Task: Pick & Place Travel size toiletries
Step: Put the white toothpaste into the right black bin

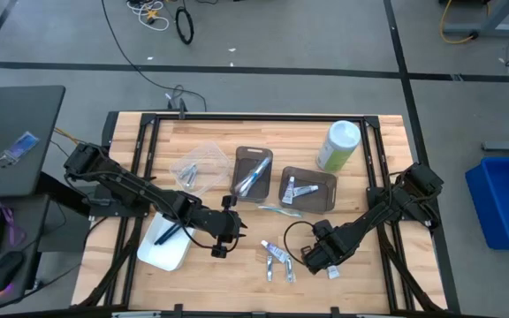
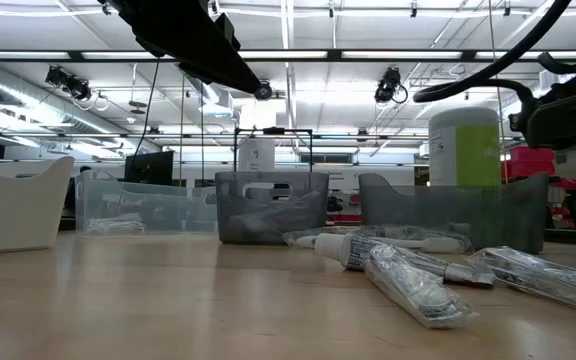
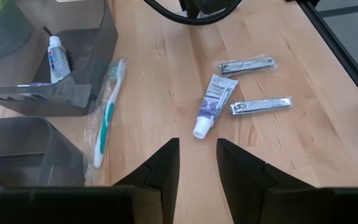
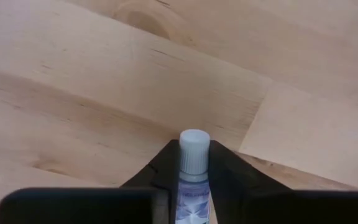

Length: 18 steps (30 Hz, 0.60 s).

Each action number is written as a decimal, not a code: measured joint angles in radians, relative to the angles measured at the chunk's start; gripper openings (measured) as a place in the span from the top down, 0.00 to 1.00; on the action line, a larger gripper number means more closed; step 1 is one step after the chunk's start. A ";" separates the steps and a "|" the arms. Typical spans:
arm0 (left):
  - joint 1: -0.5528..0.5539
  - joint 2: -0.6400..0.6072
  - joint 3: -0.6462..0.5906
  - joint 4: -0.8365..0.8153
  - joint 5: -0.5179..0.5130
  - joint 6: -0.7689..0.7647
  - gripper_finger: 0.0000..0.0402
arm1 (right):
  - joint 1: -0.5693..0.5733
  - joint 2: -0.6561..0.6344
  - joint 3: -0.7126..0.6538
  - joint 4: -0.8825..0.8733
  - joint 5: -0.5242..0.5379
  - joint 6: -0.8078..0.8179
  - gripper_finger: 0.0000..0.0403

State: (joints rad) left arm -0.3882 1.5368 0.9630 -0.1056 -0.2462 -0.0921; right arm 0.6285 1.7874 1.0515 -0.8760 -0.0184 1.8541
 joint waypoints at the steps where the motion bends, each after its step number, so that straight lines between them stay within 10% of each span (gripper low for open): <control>1: 0.000 0.000 0.000 0.000 0.000 0.000 0.72 | 0.000 0.000 0.000 0.000 0.002 -0.002 0.85; 10: 0.000 0.000 0.000 0.001 -0.004 0.002 0.72 | -0.049 -0.052 0.049 0.015 0.109 -0.138 0.86; 18: 0.000 0.000 0.000 0.020 -0.004 0.002 0.72 | -0.134 -0.188 0.131 0.017 0.570 -0.703 0.86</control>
State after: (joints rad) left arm -0.3882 1.5368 0.9634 -0.0854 -0.2501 -0.0898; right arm 0.4941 1.5990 1.1828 -0.8593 0.5519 1.1514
